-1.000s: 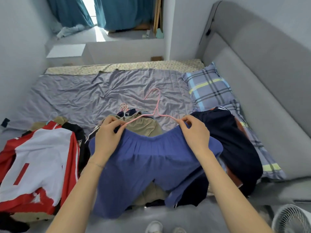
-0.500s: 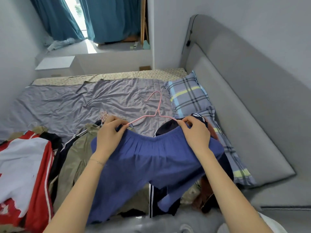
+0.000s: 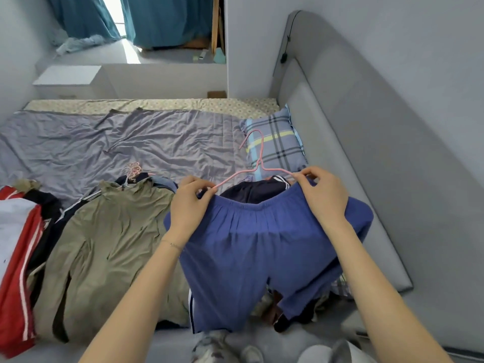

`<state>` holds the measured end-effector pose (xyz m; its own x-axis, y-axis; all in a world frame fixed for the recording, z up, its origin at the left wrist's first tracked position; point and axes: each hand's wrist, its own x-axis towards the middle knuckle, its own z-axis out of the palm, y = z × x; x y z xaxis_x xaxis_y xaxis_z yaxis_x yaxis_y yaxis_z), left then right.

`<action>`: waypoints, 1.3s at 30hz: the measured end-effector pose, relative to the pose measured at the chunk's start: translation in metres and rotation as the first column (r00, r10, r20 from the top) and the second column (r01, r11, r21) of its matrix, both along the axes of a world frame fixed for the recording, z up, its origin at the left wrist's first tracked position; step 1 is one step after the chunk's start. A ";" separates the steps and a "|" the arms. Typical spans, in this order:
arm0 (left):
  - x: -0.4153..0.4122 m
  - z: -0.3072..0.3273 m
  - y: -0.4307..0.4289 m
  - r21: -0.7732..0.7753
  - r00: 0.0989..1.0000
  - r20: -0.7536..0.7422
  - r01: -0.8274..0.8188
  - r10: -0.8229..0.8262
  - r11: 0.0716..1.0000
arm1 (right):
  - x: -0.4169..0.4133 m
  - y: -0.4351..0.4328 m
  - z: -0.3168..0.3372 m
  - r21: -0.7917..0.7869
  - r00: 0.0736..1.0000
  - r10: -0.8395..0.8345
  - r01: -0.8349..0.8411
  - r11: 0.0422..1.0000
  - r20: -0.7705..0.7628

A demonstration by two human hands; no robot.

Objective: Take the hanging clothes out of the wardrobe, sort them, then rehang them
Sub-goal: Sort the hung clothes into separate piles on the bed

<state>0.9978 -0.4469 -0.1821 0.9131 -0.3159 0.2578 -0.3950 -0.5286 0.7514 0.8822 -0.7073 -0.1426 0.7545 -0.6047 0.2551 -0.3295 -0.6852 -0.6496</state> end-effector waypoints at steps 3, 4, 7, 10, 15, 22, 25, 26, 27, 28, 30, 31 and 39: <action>0.021 -0.021 -0.019 -0.004 0.999 -0.042 -0.001 0.001 1.000 | 0.022 -0.017 -0.009 -0.001 1.000 0.019 -0.019 1.000 -0.024; 0.030 -0.030 -0.025 -0.006 0.998 -0.060 -0.002 0.002 1.000 | 0.032 -0.022 -0.015 0.003 0.999 0.028 -0.028 1.000 -0.034; 0.060 -0.063 -0.040 0.002 0.996 -0.087 0.000 0.000 1.000 | 0.064 -0.035 -0.039 0.010 0.994 0.054 -0.053 0.999 -0.090; 0.098 -0.108 -0.057 0.078 0.987 -0.157 0.029 -0.016 0.997 | 0.105 -0.051 -0.077 0.009 0.983 0.085 -0.085 0.996 -0.163; 0.164 -0.189 -0.094 0.185 0.951 -0.311 0.065 -0.005 0.981 | 0.173 -0.077 -0.159 0.035 0.948 0.092 -0.085 0.996 -0.305; 0.229 -0.305 -0.146 0.331 0.926 -0.376 0.161 -0.026 0.930 | 0.234 -0.119 -0.276 0.035 0.881 0.074 -0.065 0.997 -0.467; 0.245 -0.348 -0.164 0.340 0.910 -0.415 0.176 -0.021 0.924 | 0.249 -0.129 -0.310 -0.001 0.873 0.051 -0.059 0.998 -0.485; 0.248 -0.360 -0.168 0.341 0.904 -0.428 0.175 -0.013 0.923 | 0.254 -0.131 -0.319 -0.018 0.866 0.052 -0.070 0.997 -0.498; 0.250 -0.369 -0.171 0.344 0.897 -0.443 0.175 -0.005 0.922 | 0.257 -0.131 -0.327 -0.042 0.853 0.049 -0.083 0.996 -0.519; 0.251 -0.376 -0.172 0.352 0.890 -0.455 0.178 0.002 0.919 | 0.260 -0.130 -0.332 -0.070 0.837 0.041 -0.094 0.993 -0.546; 0.251 -0.384 -0.170 0.359 0.885 -0.466 0.201 -0.012 0.911 | 0.262 -0.126 -0.339 -0.106 0.808 0.021 -0.103 0.989 -0.589; 0.249 -0.383 -0.168 0.346 0.885 -0.465 0.213 -0.030 0.914 | 0.261 -0.122 -0.339 -0.102 0.803 0.022 -0.103 0.989 -0.595; 0.223 -0.309 -0.113 0.157 0.943 -0.291 0.212 -0.160 0.965 | 0.228 -0.044 -0.278 0.009 0.873 0.151 -0.166 0.986 -0.464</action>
